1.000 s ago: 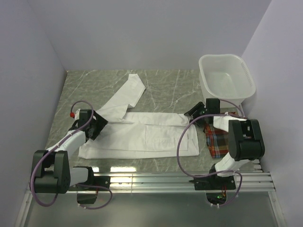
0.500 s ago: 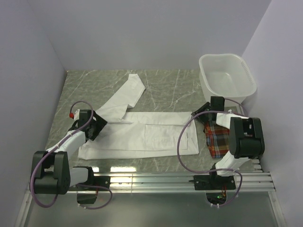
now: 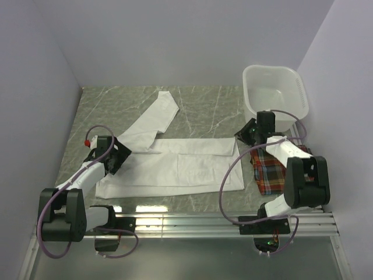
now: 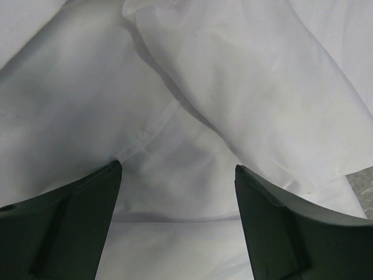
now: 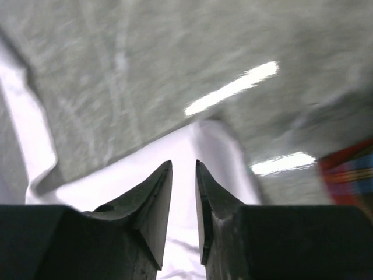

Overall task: Fold and stack the long sleeve shirts
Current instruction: Fold the shirt

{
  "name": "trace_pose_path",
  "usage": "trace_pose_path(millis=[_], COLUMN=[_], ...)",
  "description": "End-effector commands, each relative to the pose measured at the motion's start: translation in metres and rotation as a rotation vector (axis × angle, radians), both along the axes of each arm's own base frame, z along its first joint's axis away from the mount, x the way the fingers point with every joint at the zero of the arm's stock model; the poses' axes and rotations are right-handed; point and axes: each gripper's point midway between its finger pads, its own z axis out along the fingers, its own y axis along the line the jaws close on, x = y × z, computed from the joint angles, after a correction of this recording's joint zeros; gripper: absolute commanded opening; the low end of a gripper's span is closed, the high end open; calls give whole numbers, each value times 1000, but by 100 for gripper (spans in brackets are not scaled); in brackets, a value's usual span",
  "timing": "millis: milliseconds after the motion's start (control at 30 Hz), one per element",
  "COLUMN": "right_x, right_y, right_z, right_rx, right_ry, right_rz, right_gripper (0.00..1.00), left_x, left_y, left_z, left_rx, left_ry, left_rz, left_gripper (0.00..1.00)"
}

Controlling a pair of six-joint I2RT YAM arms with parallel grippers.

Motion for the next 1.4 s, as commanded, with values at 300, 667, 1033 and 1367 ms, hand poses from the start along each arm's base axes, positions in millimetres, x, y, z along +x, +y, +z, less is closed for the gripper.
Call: trace_pose_path(millis=[300,667,1033,1367], right_x=[-31,-41,-34,-61], right_y=[71,23,37,72], right_z=[-6,-46,35,79], right_rx=[35,-23,-236,-324], right_ry=[-32,63,-107,-218], right_rz=[181,33,244,443], right_gripper=[40,40,71,81], left_x=[-13,-13,45,172], left_y=[7,12,40,19], left_z=[-7,-1,96,131], left_rx=[33,43,304,365], left_ry=[64,61,-114,-227], left_rz=[7,18,-101,-331], left_gripper=[86,87,99,99])
